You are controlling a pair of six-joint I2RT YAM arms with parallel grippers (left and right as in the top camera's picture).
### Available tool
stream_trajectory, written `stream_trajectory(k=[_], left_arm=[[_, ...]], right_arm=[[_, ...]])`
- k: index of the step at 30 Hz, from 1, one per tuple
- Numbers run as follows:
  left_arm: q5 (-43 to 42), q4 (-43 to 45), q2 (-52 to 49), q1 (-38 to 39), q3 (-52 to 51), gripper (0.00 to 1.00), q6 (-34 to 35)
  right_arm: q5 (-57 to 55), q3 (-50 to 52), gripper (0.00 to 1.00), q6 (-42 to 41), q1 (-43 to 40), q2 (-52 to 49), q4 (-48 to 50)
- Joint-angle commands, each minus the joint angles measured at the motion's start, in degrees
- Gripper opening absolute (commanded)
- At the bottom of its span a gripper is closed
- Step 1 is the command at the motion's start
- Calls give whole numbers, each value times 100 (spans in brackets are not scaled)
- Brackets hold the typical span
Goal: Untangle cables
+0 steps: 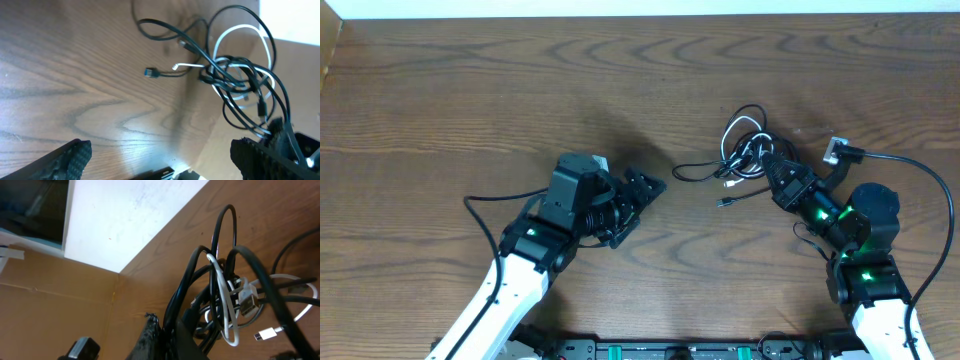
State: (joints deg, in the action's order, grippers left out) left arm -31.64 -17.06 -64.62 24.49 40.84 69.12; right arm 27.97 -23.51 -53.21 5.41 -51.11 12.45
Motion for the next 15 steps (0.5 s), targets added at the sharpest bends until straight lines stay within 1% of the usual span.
stream_trajectory(k=[1, 7, 15], left_arm=[[-173, 28, -273, 74, 13, 95, 299], [-520, 634, -608, 278, 13, 95, 400], [-525, 1060, -960, 326, 13, 95, 1237]], right_arm=[[-61, -103, 1, 31, -15, 9, -35], [-63, -103, 1, 31, -15, 9, -61], [-17, -103, 1, 31, -13, 11, -63]])
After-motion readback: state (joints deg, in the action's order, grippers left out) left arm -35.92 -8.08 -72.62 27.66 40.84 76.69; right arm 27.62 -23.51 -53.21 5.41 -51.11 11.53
